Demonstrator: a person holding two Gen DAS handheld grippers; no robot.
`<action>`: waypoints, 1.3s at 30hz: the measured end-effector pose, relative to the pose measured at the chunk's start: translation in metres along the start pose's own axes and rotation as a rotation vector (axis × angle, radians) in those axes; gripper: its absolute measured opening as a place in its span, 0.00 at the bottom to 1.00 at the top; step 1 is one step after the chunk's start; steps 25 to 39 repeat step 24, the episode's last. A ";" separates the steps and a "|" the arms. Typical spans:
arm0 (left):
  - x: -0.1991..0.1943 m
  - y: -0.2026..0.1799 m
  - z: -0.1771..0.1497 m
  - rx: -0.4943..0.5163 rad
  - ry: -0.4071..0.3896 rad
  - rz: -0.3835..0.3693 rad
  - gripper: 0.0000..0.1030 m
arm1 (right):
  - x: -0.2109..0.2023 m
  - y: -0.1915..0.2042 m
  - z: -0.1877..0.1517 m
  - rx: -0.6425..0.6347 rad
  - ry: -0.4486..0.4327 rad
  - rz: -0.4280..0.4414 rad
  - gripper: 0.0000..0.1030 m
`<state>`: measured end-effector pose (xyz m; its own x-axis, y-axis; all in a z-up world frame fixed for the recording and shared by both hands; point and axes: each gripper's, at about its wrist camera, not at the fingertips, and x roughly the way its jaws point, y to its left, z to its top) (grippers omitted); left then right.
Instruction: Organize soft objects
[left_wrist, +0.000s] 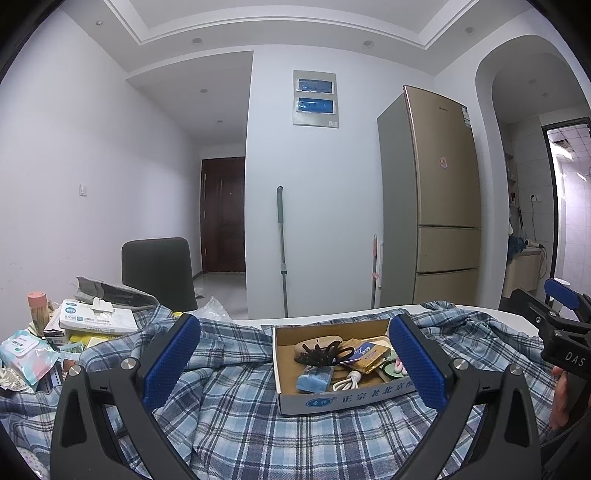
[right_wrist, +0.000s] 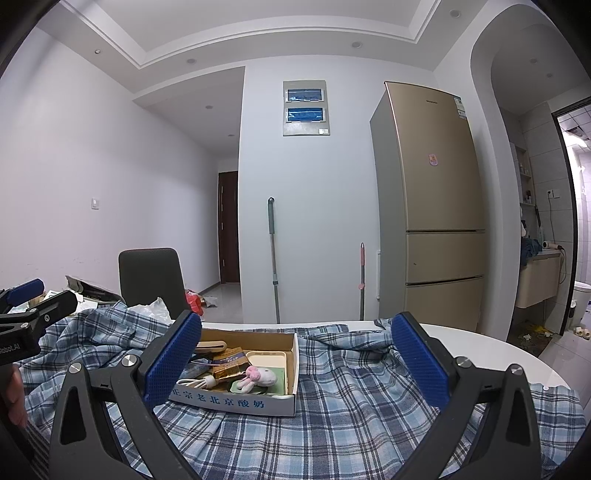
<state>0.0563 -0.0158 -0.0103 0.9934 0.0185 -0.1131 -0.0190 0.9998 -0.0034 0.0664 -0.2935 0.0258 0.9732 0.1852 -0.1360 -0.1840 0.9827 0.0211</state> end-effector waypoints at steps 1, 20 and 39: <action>0.000 0.000 0.000 0.000 -0.001 0.000 1.00 | 0.000 0.000 0.000 0.000 0.000 0.000 1.00; 0.001 0.001 -0.001 0.002 0.003 -0.001 1.00 | -0.001 0.001 0.001 0.001 0.005 -0.009 1.00; 0.001 0.001 -0.001 0.002 0.004 -0.001 1.00 | -0.001 0.001 0.001 0.001 0.008 -0.009 1.00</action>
